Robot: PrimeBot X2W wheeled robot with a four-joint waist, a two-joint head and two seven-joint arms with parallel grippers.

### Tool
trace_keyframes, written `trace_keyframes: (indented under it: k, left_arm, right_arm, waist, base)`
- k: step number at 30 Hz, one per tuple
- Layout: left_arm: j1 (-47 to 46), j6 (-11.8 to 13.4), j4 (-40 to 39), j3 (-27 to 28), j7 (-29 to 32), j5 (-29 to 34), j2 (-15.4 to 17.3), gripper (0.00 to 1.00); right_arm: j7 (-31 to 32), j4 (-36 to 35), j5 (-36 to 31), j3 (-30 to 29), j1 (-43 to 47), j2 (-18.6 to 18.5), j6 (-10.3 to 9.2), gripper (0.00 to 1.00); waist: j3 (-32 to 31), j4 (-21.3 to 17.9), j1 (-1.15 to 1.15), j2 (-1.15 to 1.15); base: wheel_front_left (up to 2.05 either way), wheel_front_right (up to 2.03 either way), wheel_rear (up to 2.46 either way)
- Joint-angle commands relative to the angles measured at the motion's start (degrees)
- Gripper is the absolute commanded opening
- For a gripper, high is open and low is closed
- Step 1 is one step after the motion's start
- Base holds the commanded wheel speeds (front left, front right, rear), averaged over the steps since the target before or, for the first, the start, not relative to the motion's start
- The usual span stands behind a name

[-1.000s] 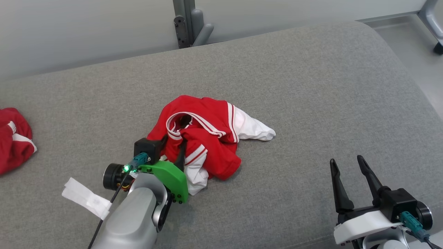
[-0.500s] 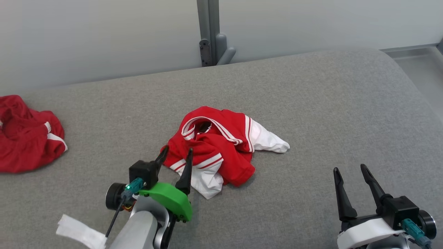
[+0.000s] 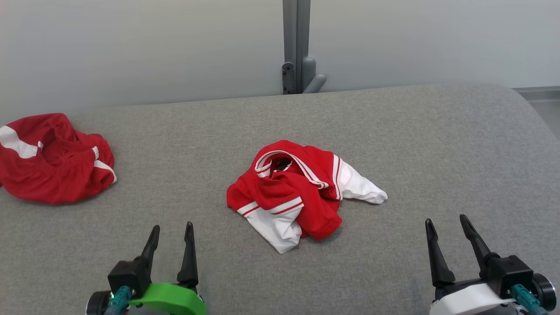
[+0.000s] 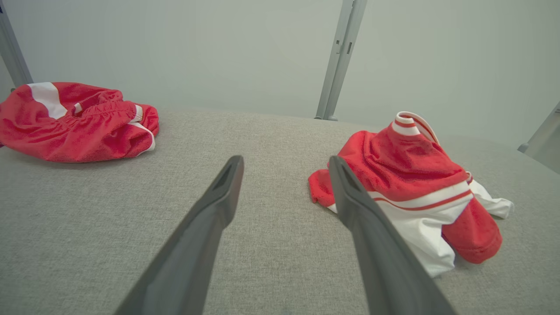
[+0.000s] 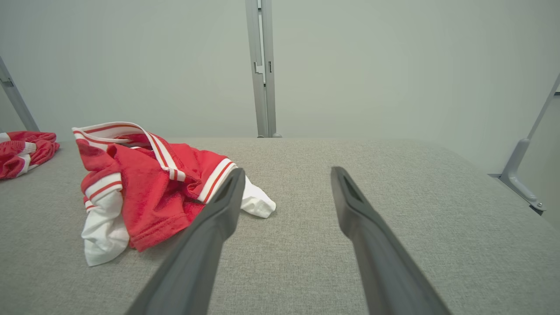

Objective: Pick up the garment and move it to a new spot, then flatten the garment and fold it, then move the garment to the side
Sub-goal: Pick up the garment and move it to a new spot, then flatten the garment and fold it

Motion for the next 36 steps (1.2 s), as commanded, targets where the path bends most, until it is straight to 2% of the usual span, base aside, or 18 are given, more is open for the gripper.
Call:
trace_keyframes:
  k: [1, 8, 12, 27, 31, 33, 36]
  left_arm:
    - [1.2, -0.1, -0.3, 0.2, 0.0, 0.5, 0.1, 1.0]
    - [5.2, -0.9, -2.9, 2.1, 0.0, 1.7, -0.3, 1.0]
    - [5.9, -0.4, -3.2, 2.8, 0.0, 0.9, -0.4, 1.0]
    - [4.3, -0.6, -2.8, 2.1, 0.0, 1.6, -0.3, 1.0]
    - [2.3, -1.8, -2.1, -1.1, 0.0, -0.9, -0.4, 1.0]
    - [-0.2, -2.6, -0.9, -5.5, 0.0, -3.9, -0.4, 1.0]
    - [-3.2, -2.3, 0.4, -10.7, 0.0, -7.6, -0.3, 1.0]
  right_arm:
    - [-0.2, -0.2, 0.0, 0.0, 0.9, -0.1, 0.0, 1.0]
    - [-0.2, -0.6, 0.7, 0.0, 1.8, -0.1, 0.0, 1.0]
    - [-0.2, -0.2, 0.7, 0.3, 1.8, -0.1, 0.0, 1.0]
    - [-0.2, 0.4, 1.1, 0.6, 1.1, -0.1, 0.0, 1.0]
    - [-0.2, 0.4, 1.1, 0.5, 0.9, -0.1, 0.0, 1.0]
    - [-0.2, 0.5, 1.0, 0.9, 0.5, -0.1, 0.0, 1.0]
    - [-0.2, 0.7, 0.9, 1.3, 0.0, -0.1, 0.0, 1.0]
  waist:
    - [-0.2, 0.4, 0.0, 0.0]
    - [-0.2, 1.0, 0.0, 0.0]
    - [-0.1, 0.8, 0.0, 0.0]
    - [0.4, 0.5, 0.0, 0.0]
    - [0.7, 0.3, 0.0, 0.0]
    - [1.0, -0.2, 0.0, 0.0]
    - [1.3, -0.9, 0.0, 0.0]
  base:
    - [0.0, 0.0, 0.0]
    - [0.0, 0.0, 0.0]
    - [0.0, 0.0, 0.0]
    - [0.0, 0.0, 0.0]
    - [0.0, 0.0, 0.0]
    - [0.0, 0.0, 0.0]
    - [0.0, 0.0, 0.0]
